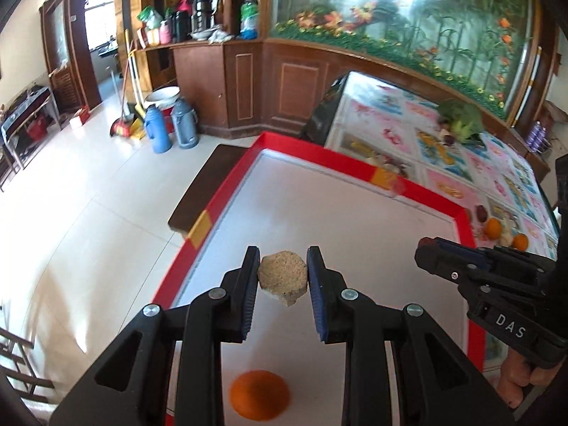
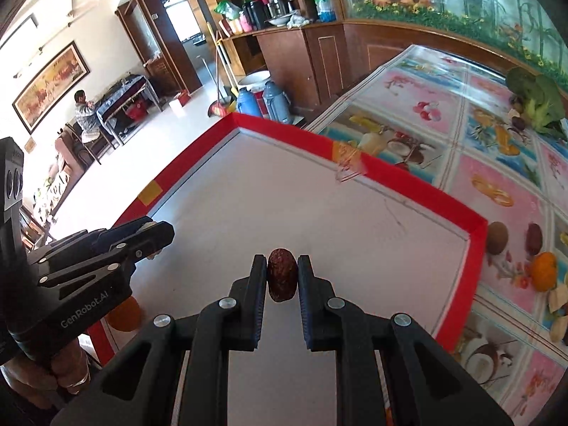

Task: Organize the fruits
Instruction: 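Carry both items into the white tray and open both tools, then grasp a mandarin orange with the right tool while the left tool grasps a beige round piece, then carry both items into the white tray and open both tools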

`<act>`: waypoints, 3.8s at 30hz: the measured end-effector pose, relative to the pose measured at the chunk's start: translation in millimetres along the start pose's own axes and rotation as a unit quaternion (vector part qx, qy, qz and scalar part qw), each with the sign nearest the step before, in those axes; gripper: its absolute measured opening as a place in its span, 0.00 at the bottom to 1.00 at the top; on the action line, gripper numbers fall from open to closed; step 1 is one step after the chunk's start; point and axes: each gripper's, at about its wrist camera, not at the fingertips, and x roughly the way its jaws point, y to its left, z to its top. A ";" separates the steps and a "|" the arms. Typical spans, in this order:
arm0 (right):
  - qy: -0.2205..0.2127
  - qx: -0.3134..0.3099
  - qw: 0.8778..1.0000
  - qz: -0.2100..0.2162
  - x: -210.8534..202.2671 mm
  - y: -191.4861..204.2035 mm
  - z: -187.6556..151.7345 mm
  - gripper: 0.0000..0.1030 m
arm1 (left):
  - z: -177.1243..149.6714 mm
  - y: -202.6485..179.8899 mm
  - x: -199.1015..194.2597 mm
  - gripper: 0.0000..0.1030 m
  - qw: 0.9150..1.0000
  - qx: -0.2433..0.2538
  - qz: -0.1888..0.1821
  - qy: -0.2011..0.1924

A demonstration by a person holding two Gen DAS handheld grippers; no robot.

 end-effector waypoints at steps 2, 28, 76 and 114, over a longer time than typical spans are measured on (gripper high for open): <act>0.006 -0.001 1.000 -0.005 2.7 2.7 -2.1 0.15 | -2.2 7.1 4.6 0.28 1.000 -0.008 0.002 0.010; -0.140 0.067 0.986 -0.058 -131.8 -124.8 -46.1 0.41 | -19.4 -59.0 -38.1 0.74 0.997 0.063 0.041 -0.029; -0.160 0.327 0.930 0.055 -162.6 -299.2 -85.5 0.32 | -34.7 -331.9 50.5 0.36 0.970 0.192 -0.130 0.078; -0.224 0.295 0.928 -0.043 -182.8 -258.0 -96.8 0.32 | -8.0 -191.7 -30.7 0.24 0.985 0.107 -0.132 -0.024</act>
